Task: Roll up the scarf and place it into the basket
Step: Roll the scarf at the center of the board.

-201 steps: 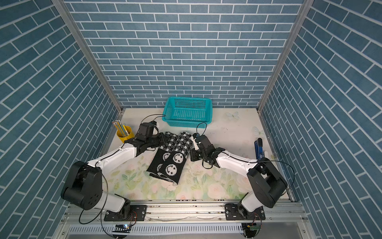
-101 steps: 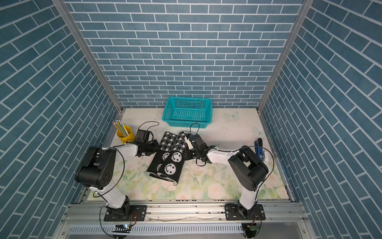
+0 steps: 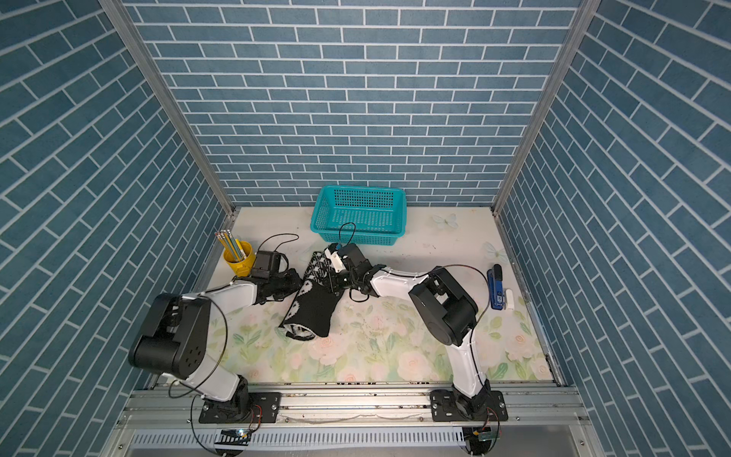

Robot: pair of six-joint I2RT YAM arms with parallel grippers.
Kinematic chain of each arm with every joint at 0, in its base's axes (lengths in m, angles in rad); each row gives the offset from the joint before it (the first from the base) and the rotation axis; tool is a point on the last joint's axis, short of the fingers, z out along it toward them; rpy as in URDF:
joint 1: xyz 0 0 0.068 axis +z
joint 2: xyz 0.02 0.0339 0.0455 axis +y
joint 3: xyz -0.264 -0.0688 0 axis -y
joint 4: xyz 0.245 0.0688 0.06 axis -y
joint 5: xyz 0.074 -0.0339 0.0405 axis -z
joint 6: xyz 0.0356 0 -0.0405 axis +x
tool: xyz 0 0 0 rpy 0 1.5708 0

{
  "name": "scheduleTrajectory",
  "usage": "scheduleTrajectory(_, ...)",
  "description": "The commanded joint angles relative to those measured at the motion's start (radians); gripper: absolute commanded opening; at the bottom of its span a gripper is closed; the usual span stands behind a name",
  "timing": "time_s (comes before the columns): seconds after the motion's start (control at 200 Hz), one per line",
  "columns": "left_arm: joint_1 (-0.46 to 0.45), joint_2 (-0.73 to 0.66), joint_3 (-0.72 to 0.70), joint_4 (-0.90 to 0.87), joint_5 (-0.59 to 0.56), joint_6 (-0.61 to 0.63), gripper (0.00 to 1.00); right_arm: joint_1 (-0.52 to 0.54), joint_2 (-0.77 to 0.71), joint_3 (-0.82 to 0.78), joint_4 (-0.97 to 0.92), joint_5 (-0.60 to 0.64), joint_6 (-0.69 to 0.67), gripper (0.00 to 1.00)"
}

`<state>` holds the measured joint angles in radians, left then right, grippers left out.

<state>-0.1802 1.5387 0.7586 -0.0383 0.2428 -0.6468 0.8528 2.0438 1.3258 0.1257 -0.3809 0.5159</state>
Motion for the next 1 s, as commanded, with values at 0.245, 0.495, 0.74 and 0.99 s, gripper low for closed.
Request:
scheduleTrajectory(0.245, -0.031, -0.185, 0.115, -0.292, 0.001, 0.137, 0.94, 0.011, 0.144, 0.127, -0.032, -0.077, -0.012, 0.00)
scheduleTrajectory(0.495, -0.169, -0.058, 0.188, -0.408, -0.031, 0.223, 1.00, 0.004, 0.231, 0.221, -0.067, -0.128, -0.020, 0.00)
scheduleTrajectory(0.74, -0.148, -0.033, 0.073, -0.343, -0.096, 0.122, 0.99, -0.042, 0.092, 0.040, 0.061, -0.099, 0.028, 0.00)
scheduleTrajectory(0.99, -0.148, 0.040, -0.045, -0.239, -0.081, 0.057, 0.96, -0.133, -0.058, -0.087, 0.147, -0.100, 0.040, 0.00)
